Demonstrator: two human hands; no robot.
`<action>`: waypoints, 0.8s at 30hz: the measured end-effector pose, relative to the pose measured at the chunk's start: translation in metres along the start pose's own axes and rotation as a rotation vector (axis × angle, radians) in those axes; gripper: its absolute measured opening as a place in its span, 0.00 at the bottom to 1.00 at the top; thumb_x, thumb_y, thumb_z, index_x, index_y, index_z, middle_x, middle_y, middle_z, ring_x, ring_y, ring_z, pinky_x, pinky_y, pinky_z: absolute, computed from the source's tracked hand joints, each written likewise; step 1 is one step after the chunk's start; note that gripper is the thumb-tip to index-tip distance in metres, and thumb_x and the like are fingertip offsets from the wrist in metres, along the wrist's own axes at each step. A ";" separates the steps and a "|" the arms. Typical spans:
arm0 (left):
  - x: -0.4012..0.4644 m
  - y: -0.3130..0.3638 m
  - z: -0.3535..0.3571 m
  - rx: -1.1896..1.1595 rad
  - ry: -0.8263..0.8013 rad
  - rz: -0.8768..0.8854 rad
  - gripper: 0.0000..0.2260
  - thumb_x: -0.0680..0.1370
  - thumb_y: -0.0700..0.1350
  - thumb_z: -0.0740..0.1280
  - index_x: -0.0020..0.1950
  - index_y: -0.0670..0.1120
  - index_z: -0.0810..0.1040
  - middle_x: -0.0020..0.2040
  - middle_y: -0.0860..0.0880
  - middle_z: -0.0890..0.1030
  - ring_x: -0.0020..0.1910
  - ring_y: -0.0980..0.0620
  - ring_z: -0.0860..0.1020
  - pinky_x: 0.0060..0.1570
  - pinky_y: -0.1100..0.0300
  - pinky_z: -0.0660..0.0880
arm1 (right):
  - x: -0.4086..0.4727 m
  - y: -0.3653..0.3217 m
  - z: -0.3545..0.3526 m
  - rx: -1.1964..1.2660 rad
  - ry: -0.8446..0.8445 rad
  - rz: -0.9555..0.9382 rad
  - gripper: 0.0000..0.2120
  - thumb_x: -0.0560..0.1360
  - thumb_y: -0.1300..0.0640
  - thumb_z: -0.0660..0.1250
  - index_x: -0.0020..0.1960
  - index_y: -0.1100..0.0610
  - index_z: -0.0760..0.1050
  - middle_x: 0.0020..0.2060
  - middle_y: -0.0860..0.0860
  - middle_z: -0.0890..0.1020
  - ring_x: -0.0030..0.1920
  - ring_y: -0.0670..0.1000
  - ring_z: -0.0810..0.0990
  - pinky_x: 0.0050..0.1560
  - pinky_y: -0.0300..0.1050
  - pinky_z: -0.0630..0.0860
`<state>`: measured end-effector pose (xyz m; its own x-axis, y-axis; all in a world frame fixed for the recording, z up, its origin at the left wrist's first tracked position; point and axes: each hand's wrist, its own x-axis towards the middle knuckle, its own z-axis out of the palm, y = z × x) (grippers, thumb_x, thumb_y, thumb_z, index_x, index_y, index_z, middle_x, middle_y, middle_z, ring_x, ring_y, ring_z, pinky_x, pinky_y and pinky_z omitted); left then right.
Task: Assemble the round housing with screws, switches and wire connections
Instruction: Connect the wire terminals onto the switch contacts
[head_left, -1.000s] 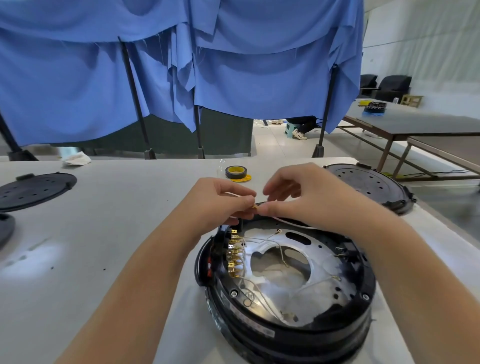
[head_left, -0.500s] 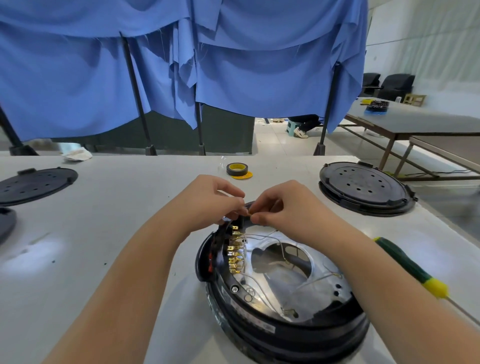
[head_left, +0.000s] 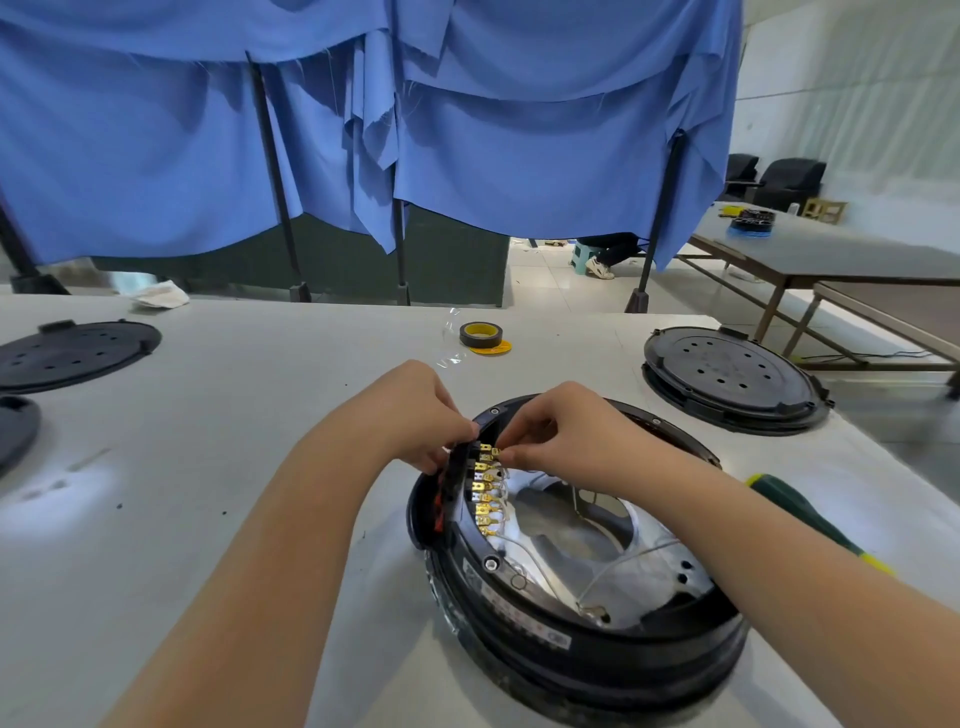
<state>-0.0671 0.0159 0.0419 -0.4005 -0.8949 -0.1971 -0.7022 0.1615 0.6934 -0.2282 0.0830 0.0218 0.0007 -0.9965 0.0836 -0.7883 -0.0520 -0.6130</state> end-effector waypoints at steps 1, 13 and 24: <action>0.000 0.000 0.000 -0.001 -0.002 -0.003 0.09 0.75 0.46 0.72 0.47 0.40 0.83 0.41 0.42 0.85 0.39 0.47 0.85 0.46 0.53 0.83 | -0.001 0.000 0.001 0.011 0.008 -0.004 0.01 0.70 0.54 0.74 0.41 0.49 0.83 0.36 0.47 0.84 0.39 0.47 0.82 0.43 0.43 0.80; 0.000 0.002 0.003 0.037 0.040 0.012 0.11 0.74 0.44 0.70 0.49 0.36 0.83 0.40 0.41 0.85 0.37 0.47 0.85 0.45 0.55 0.83 | -0.001 0.003 0.004 0.066 0.041 -0.009 0.03 0.71 0.55 0.73 0.41 0.47 0.83 0.33 0.41 0.83 0.37 0.40 0.81 0.42 0.35 0.77; 0.005 0.000 0.004 0.053 0.039 0.016 0.09 0.74 0.44 0.70 0.48 0.38 0.83 0.39 0.42 0.85 0.34 0.49 0.85 0.42 0.57 0.83 | -0.002 0.002 0.006 0.084 0.049 -0.022 0.03 0.72 0.56 0.73 0.43 0.49 0.84 0.31 0.40 0.82 0.37 0.40 0.82 0.42 0.35 0.78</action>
<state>-0.0713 0.0129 0.0378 -0.3896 -0.9073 -0.1583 -0.7265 0.1971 0.6583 -0.2261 0.0844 0.0156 -0.0139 -0.9908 0.1347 -0.7340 -0.0814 -0.6742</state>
